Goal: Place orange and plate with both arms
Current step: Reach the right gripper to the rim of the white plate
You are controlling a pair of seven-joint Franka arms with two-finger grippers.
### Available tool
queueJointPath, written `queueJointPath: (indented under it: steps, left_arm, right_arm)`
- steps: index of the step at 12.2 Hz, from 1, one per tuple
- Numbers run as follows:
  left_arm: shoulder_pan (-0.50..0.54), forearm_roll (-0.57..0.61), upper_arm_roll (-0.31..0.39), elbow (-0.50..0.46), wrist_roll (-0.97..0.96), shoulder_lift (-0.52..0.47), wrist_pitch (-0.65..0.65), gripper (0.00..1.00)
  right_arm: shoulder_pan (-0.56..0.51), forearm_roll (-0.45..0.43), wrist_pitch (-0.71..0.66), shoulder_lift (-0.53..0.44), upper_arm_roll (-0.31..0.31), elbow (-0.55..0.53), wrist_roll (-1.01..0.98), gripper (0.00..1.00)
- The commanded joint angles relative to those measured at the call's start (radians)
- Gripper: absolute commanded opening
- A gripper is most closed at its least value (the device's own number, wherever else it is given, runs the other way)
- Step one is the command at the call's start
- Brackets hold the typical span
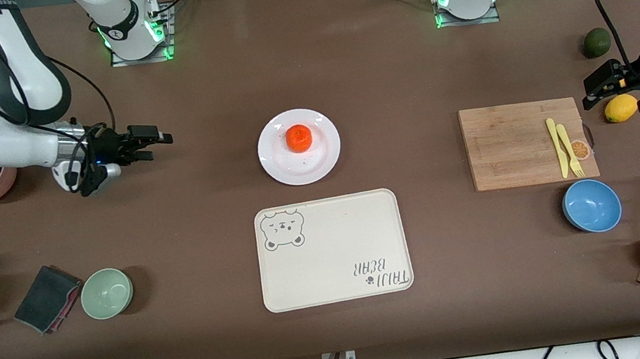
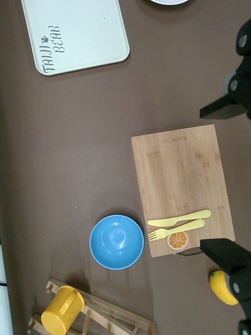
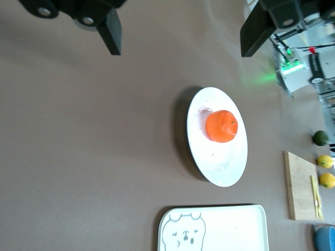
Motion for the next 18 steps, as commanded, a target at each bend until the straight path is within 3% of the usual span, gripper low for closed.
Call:
queueJointPath:
  steps: [1,6,9,13,18]
  left_arm:
    - [0.006,-0.026,0.001,0.030,0.034,0.024,-0.005,1.00]
    - [0.007,-0.028,0.001,0.030,0.032,0.024,-0.005,1.00]
    - [0.007,-0.028,0.001,0.030,0.032,0.024,-0.005,1.00]
    - [0.007,-0.028,0.001,0.030,0.035,0.024,-0.005,1.00]
    - [0.007,-0.028,0.001,0.030,0.035,0.024,-0.005,1.00]
  right_arm:
    - [-0.002,0.130,0.022,0.060,0.054,-0.024,-0.084,1.00]
    - [-0.001,0.472,0.227,0.233,0.201,-0.055,-0.287,1.00]
    - [0.021,0.743,0.342,0.347,0.275,-0.049,-0.511,1.00]
    - [0.070,0.859,0.419,0.375,0.312,-0.032,-0.528,0.99]
    - [0.079,0.874,0.436,0.418,0.312,0.011,-0.551,0.88]
